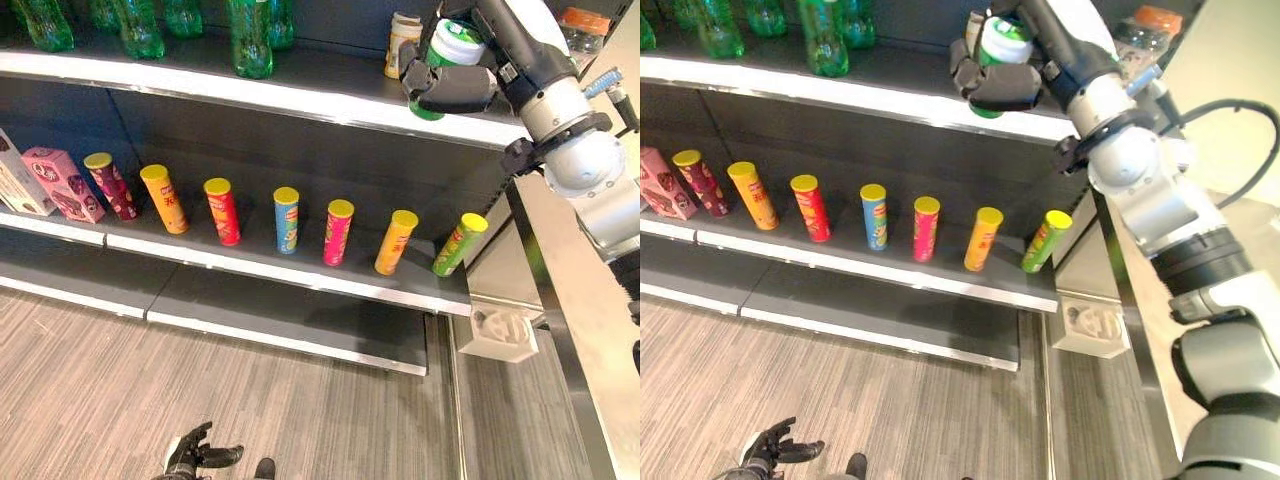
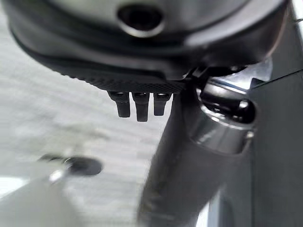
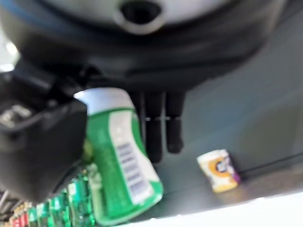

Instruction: Put the goods on the table back onto the shelves and tidy them up.

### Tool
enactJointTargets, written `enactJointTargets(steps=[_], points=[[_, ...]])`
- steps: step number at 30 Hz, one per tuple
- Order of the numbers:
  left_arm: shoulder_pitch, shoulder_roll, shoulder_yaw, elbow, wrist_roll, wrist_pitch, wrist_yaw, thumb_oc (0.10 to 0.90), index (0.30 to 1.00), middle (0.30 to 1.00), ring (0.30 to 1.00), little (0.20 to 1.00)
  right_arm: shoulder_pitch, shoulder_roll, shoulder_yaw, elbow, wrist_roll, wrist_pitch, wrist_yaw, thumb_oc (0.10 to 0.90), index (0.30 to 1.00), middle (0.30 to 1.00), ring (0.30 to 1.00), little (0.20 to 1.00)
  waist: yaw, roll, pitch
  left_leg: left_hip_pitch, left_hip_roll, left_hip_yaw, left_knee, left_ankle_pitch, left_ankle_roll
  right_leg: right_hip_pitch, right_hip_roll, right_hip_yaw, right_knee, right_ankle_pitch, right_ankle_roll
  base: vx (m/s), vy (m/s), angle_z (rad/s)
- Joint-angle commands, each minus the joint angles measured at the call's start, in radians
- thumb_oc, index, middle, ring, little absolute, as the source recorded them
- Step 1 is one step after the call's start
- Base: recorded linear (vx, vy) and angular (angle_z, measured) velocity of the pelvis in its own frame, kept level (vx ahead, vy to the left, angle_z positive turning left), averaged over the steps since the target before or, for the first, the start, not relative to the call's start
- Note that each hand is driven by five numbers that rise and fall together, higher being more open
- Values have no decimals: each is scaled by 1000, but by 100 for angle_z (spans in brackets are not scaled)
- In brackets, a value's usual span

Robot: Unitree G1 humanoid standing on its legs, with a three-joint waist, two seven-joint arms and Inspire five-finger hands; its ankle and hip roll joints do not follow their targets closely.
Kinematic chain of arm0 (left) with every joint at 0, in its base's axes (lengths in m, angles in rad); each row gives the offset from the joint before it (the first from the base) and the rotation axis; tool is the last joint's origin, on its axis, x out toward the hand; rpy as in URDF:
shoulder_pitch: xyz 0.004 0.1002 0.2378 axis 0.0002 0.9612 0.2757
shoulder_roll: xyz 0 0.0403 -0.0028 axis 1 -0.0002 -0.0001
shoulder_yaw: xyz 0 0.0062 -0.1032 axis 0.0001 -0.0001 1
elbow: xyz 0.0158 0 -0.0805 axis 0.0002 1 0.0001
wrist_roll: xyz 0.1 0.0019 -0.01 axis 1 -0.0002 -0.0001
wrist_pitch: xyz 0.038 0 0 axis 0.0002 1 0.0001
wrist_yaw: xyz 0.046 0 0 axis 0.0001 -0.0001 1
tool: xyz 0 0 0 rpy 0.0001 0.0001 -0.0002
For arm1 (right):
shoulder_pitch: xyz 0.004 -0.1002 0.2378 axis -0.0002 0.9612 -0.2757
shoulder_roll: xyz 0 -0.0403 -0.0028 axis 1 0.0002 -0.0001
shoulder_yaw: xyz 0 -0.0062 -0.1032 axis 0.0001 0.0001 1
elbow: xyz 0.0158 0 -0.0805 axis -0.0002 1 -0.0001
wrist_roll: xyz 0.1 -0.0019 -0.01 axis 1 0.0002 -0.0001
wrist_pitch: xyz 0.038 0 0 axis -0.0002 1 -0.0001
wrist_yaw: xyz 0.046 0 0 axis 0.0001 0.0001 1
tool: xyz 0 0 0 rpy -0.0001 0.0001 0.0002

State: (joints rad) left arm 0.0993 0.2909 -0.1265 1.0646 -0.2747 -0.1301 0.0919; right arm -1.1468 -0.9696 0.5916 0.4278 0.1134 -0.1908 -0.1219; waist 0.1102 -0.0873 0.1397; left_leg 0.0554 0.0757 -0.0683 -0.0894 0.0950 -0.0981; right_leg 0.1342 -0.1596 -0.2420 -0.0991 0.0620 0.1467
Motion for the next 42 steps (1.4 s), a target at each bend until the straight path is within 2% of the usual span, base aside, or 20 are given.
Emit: enactJointTargets(steps=[1,7,8,13,23,32,42], points=[[-37,53,-31,54,-15,-40,9,800,900,900,900,900,-186,0,-14,51,0,-20,-94,400,300,300,300,300,32,-37,-40,-2,-36,-4,2,-128,15,-19,-6,16,46,-112,3,43,-65,27],[-41,58,-9,118,-12,-29,22,800,900,900,900,900,-184,10,-29,107,-22,-8,-111,400,300,300,300,300,42,-55,-38,-21,-37,-48,2,-122,7,-12,-5,-37,51,-125,-4,53,-62,40],[-44,57,-1,133,-24,-29,31,800,900,900,900,900,-191,15,-27,168,-40,4,-128,400,300,300,300,300,56,-65,-36,-35,-36,-67,2,-116,1,-1,-9,-87,49,-127,-8,64,-71,55],[-40,58,7,143,-38,-30,37,800,900,900,900,900,-206,-12,-24,231,-49,14,-146,400,300,300,300,300,63,-65,-28,-60,-39,-89,2,-106,-11,3,-13,-139,53,-133,-10,48,-59,37],[-32,73,25,158,-43,-33,46,800,900,900,900,900,-244,-89,17,342,-50,21,-155,400,300,300,300,300,68,-56,-20,-71,-38,-103,2,-100,-25,12,-17,-179,69,-147,-18,36,-35,17],[-17,90,30,146,-59,-38,30,800,900,900,900,900,-327,-131,82,460,-54,29,-158,400,300,300,300,300,65,-45,-18,-66,-33,-105,2,-100,-30,20,-13,-185,72,-154,-23,6,-8,0],[-10,96,35,143,-62,-42,26,800,900,900,900,900,-338,-111,118,532,-83,39,-136,400,300,300,300,300,77,-42,-15,-61,-29,-110,2,-100,-31,31,-2,-191,61,-161,-27,0,0,0]])
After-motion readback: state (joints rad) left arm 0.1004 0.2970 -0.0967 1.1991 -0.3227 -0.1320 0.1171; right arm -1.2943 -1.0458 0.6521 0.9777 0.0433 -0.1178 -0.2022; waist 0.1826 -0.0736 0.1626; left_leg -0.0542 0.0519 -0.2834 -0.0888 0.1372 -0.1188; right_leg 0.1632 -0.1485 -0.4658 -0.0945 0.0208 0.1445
